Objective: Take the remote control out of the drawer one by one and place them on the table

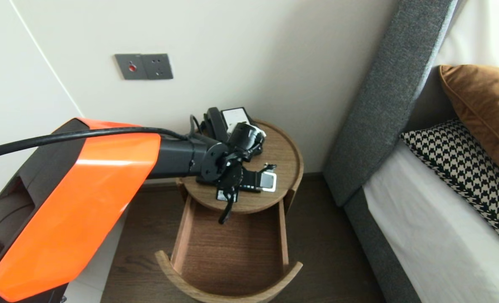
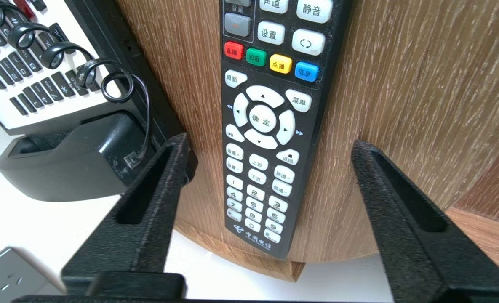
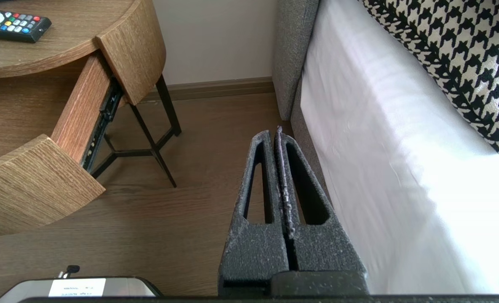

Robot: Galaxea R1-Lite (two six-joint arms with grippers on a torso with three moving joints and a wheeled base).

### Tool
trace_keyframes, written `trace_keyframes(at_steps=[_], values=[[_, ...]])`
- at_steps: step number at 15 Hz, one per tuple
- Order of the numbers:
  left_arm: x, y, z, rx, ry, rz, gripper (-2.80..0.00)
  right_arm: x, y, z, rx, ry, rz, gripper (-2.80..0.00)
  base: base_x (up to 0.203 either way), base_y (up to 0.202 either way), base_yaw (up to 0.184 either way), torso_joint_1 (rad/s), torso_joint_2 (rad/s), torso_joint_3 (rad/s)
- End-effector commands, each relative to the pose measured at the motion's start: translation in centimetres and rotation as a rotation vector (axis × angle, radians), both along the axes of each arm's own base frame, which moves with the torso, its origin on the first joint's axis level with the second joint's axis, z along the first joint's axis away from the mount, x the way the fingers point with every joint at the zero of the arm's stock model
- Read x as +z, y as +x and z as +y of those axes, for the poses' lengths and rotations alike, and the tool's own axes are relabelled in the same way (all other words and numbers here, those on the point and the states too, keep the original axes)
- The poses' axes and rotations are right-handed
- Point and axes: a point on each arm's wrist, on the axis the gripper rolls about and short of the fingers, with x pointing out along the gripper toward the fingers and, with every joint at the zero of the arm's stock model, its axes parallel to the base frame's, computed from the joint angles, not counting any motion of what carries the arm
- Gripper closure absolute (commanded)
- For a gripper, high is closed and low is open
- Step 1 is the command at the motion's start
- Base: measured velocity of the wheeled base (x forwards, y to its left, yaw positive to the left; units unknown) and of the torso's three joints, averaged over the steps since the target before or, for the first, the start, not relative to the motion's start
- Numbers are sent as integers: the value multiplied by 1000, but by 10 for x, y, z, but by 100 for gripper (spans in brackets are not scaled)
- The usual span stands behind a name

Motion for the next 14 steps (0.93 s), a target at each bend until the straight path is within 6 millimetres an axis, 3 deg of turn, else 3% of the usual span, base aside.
trace_keyframes(at_steps=[1,3,7,8,11,14], values=[[7,-2,2,-3,-1,-11,-280,-1,0,0,0,0,-4,0,0,0,0,0,0,0],[28,-10,9,-3,-12,-23,-280,-1,0,0,-1,0,-4,0,0,0,0,0,0,0],[87,-43,36,-1,-38,-53,-280,-1,0,0,-1,0,-4,0,0,0,0,0,0,0],[99,-53,45,2,-46,-56,0,-1,0,0,-1,0,-4,0,0,0,0,0,0,0],[116,-88,74,12,-40,-35,0,-1,0,0,-1,0,-4,0,0,0,0,0,0,0],[115,-122,101,7,-13,-2,0,-1,0,0,-1,0,-4,0,0,0,0,0,0,0]])
